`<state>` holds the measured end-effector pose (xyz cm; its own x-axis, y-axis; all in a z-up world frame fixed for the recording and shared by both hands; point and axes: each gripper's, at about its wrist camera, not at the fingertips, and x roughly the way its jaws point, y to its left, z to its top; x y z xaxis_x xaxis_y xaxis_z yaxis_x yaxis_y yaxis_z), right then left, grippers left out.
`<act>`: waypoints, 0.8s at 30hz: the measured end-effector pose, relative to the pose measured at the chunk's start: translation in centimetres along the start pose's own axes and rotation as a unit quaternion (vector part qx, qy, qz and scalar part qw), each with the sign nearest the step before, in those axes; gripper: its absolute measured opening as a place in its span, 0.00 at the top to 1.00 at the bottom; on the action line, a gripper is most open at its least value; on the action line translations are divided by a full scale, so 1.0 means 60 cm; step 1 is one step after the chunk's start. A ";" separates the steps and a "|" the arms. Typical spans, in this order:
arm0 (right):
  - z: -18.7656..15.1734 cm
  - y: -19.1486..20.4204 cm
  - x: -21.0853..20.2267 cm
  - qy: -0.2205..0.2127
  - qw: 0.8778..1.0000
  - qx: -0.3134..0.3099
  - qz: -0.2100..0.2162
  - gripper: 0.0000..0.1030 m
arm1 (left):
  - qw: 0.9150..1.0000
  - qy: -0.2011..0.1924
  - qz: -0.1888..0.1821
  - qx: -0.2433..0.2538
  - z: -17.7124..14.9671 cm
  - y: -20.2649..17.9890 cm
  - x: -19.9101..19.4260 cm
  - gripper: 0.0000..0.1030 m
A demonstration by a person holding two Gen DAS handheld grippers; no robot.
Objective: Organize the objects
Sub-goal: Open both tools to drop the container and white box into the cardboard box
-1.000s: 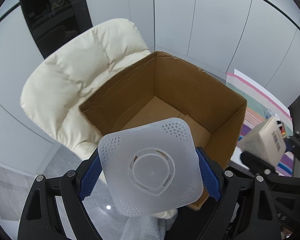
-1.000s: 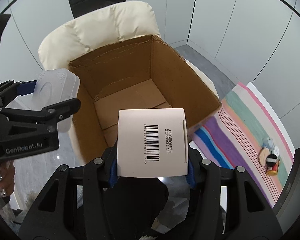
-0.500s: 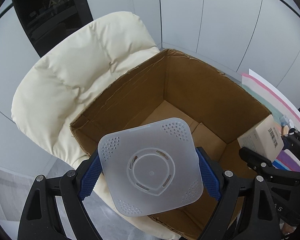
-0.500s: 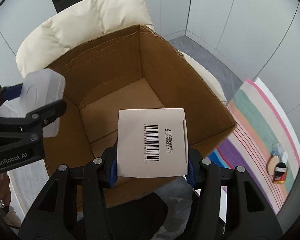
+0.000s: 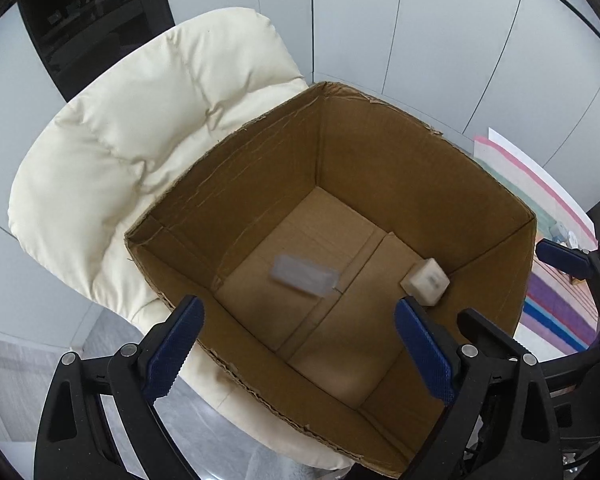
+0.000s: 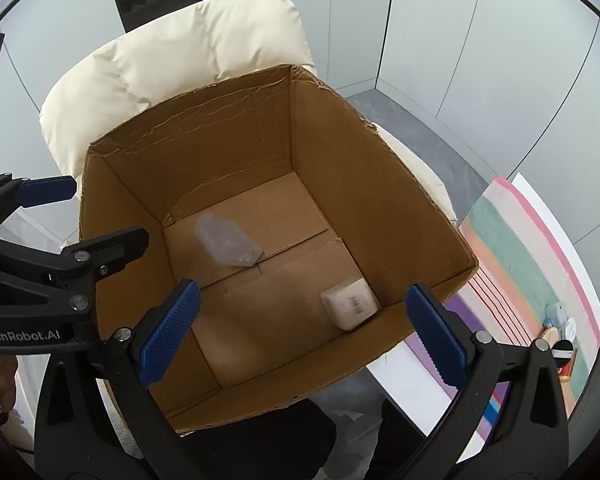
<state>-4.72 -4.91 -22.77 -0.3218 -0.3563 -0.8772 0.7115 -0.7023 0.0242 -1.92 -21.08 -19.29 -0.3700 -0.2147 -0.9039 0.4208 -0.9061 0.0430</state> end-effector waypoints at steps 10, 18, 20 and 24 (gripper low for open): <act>-0.008 0.003 -0.021 -0.003 1.000 0.002 -0.008 0.00 | 1.000 -0.005 0.000 0.007 -0.002 0.000 -0.009 0.06; -0.024 0.005 -0.042 -0.003 0.999 0.034 -0.013 0.00 | 1.000 -0.019 -0.018 0.013 -0.013 0.009 -0.038 0.06; -0.028 0.004 -0.048 -0.005 0.999 0.042 -0.012 0.00 | 1.000 -0.016 -0.022 0.010 -0.015 0.012 -0.041 0.06; -0.042 0.002 -0.068 -0.008 0.998 0.054 -0.023 0.00 | 1.000 -0.011 -0.021 0.002 -0.023 0.018 -0.044 0.06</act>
<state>-1.72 -1.99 -20.41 -0.3623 -0.3312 -0.8712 0.6248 -0.7799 0.0366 0.62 -20.98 -17.44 -0.4060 -0.1849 -0.8950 0.4019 -0.9157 0.0068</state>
